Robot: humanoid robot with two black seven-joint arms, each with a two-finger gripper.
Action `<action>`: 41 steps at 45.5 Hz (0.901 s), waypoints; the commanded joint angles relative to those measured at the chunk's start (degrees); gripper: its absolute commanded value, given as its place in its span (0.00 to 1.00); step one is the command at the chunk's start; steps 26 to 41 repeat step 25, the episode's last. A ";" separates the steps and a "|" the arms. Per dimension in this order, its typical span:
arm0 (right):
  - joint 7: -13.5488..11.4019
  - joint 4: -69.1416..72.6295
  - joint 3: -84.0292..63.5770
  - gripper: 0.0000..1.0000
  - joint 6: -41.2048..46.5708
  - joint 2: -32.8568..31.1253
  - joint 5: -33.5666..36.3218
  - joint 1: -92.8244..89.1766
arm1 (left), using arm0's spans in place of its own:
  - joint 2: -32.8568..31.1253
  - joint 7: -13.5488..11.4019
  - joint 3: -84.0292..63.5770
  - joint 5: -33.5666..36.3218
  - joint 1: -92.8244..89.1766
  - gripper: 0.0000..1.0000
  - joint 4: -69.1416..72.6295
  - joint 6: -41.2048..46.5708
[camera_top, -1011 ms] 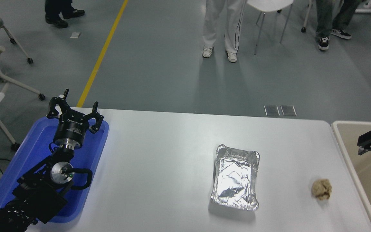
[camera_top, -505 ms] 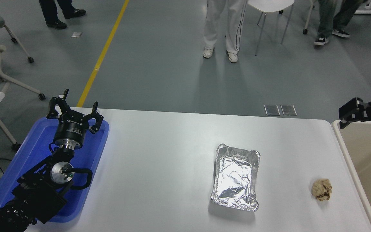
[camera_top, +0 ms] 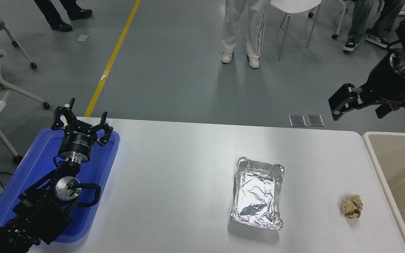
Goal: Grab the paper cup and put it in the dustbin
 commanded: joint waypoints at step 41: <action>0.17 -0.34 -7.87 1.00 0.04 3.06 3.45 0.43 | -0.09 0.00 -0.07 0.00 -0.09 1.00 -0.08 -0.09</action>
